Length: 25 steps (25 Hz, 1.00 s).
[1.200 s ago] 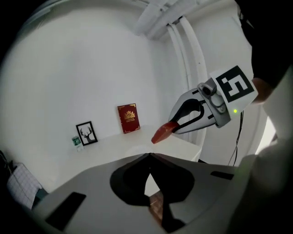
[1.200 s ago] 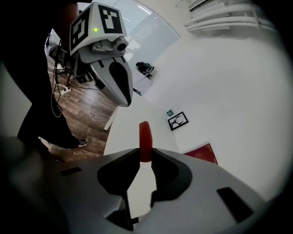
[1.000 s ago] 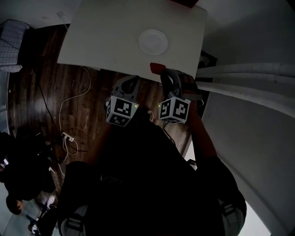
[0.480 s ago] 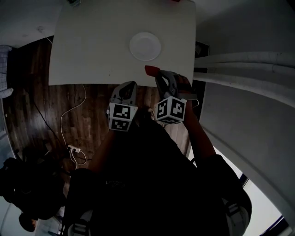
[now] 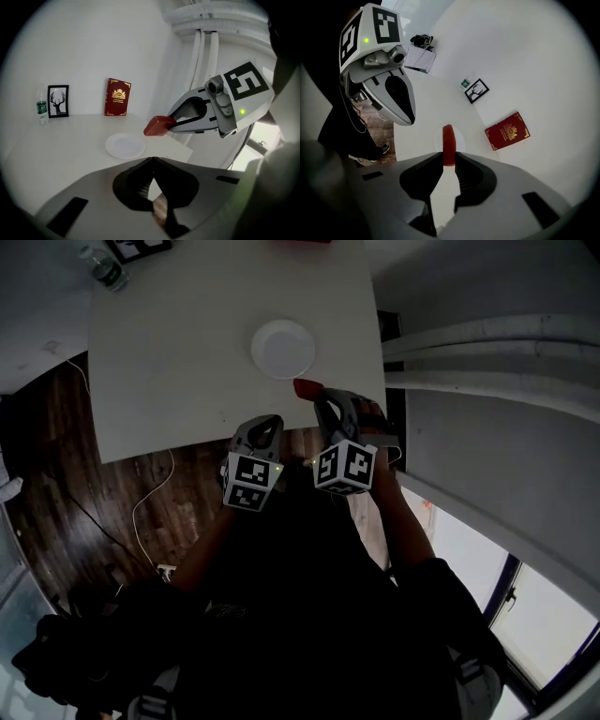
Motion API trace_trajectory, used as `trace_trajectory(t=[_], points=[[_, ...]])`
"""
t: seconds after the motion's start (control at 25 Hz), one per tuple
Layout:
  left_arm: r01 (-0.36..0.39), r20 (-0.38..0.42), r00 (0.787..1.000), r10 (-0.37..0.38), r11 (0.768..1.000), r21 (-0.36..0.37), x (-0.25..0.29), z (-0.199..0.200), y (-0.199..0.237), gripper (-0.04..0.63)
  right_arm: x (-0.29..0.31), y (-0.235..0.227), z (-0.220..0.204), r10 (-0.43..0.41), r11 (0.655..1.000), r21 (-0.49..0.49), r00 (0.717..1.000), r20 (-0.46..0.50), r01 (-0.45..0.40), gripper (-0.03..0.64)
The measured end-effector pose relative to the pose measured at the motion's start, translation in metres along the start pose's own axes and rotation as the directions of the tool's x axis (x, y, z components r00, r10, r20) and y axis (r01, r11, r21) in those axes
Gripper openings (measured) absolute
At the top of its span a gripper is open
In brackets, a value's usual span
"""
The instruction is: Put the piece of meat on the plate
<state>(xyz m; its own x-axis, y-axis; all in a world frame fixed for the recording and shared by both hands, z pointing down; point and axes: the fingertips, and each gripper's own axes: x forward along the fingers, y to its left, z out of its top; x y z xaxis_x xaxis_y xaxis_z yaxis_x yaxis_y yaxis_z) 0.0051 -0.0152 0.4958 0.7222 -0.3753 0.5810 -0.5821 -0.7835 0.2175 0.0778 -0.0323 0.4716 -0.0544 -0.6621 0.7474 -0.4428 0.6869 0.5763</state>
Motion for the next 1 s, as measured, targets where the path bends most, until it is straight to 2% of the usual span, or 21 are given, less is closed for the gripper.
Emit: trace_trajectory(t=[0.16, 0.4, 0.52, 0.64, 0.76, 1.0], points=[[0.035, -0.003, 0.999, -0.035, 0.999, -0.011, -0.003, -0.003, 0.008, 0.002, 0.003, 0.003, 0.010, -0.003, 1.000, -0.005, 0.999, -0.040, 0.002, 0.092], [0.043, -0.014, 0.999, -0.044, 0.998, -0.056, 0.001, -0.008, 0.020, 0.002, 0.020, 0.005, 0.008, 0.024, 1.000, -0.005, 0.997, -0.076, -0.025, 0.092], [0.023, -0.016, 1.000, -0.024, 0.998, -0.066, 0.008, -0.007, 0.029, 0.002, 0.033, -0.001, 0.003, 0.019, 1.000, -0.021, 0.995, -0.098, -0.022, 0.092], [-0.013, -0.017, 1.000, 0.011, 0.996, -0.083, 0.015, -0.006, 0.041, 0.002, 0.052, 0.000, -0.005, 0.023, 0.999, -0.048, 0.997, -0.077, -0.027, 0.092], [-0.043, -0.020, 0.999, 0.041, 0.991, -0.129, 0.017, -0.003, 0.055, 0.003, 0.067, -0.001, -0.004, 0.047, 0.996, -0.068, 0.996, -0.078, -0.052, 0.092], [-0.063, -0.039, 0.998, 0.058, 0.986, -0.152, 0.027, -0.006, 0.071, 0.002, 0.097, -0.004, -0.005, 0.056, 0.993, -0.097, 0.992, -0.113, -0.067, 0.092]])
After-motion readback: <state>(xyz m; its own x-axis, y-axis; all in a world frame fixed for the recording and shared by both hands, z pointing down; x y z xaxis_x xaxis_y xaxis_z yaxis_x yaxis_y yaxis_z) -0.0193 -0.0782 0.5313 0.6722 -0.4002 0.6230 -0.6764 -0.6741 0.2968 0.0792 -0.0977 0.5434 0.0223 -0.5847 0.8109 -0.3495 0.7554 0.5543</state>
